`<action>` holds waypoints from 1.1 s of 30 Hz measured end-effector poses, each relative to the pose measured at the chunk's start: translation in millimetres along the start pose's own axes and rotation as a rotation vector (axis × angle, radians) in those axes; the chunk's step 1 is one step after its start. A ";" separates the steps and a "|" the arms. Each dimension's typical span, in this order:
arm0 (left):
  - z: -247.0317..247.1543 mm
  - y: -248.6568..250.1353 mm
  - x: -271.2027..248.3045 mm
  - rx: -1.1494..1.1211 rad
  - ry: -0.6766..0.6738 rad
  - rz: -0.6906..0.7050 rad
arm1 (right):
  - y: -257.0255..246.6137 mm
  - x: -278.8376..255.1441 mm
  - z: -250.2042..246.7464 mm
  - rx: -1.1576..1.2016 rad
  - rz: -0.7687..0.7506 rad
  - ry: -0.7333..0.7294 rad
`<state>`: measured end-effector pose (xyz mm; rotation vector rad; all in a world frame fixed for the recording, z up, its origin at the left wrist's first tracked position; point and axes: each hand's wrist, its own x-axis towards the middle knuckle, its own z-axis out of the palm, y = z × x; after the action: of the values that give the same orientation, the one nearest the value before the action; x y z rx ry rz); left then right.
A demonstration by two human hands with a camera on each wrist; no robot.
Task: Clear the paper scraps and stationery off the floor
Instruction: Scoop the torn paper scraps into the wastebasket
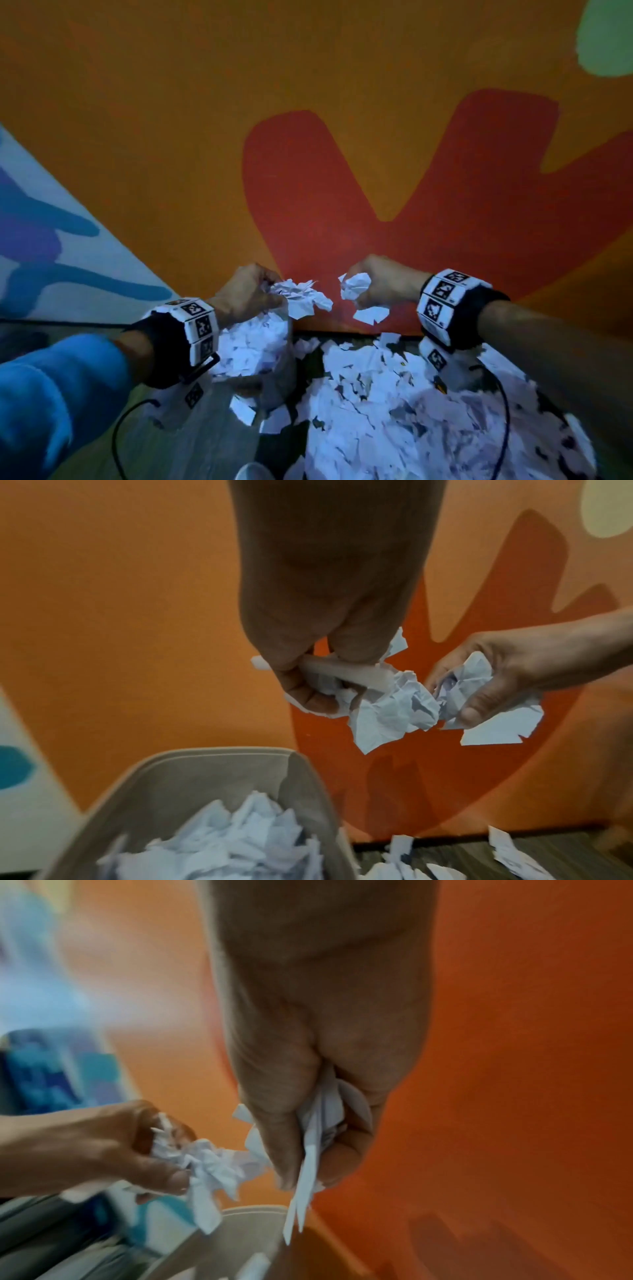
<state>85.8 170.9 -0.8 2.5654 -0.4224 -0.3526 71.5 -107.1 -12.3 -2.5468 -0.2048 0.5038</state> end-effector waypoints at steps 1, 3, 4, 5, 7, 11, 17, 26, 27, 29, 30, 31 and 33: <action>-9.4 -13.0 -7.1 0.018 0.028 -0.012 | -21.4 6.1 2.0 -0.019 -0.026 -0.006; -22.2 -37.5 -18.7 0.044 0.084 -0.062 | -59.0 18.8 12.3 -0.022 -0.075 -0.022; -25.7 -50.4 -23.4 0.053 0.096 -0.093 | -75.9 25.6 19.9 -0.003 -0.089 -0.027; -26.8 -61.6 -27.0 0.054 0.099 -0.135 | -90.5 31.8 28.5 0.018 -0.096 -0.030; -24.6 -82.4 -30.1 0.038 0.104 -0.208 | -113.2 43.6 47.4 0.045 -0.107 -0.032; -13.6 -106.4 -28.2 0.012 0.094 -0.286 | -136.4 65.2 87.0 0.118 -0.061 -0.028; -3.9 -118.8 -20.6 -0.192 0.016 -0.304 | -134.2 82.9 123.7 0.195 -0.010 -0.083; -22.8 -97.1 -14.5 -0.138 0.004 -0.241 | -110.8 75.4 82.4 0.042 -0.024 -0.134; -23.3 -90.3 -13.0 -0.120 -0.005 -0.213 | -108.5 69.9 73.1 0.024 -0.031 -0.140; -21.8 -73.9 -9.4 -0.099 -0.037 -0.149 | -100.2 56.9 54.6 -0.019 -0.044 -0.149; -19.8 -63.4 -7.7 -0.089 -0.061 -0.119 | -93.7 49.9 45.9 -0.034 -0.050 -0.155; -16.8 -53.4 -5.5 -0.083 -0.084 -0.088 | -87.6 41.7 38.0 -0.037 -0.047 -0.161; -6.3 -31.1 0.4 -0.070 -0.143 -0.028 | -71.0 22.3 23.8 -0.034 -0.047 -0.162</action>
<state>95.3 199.1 -12.0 2.4889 -0.4185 -0.5538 79.6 -30.3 -0.5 -2.5279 -0.3333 0.6943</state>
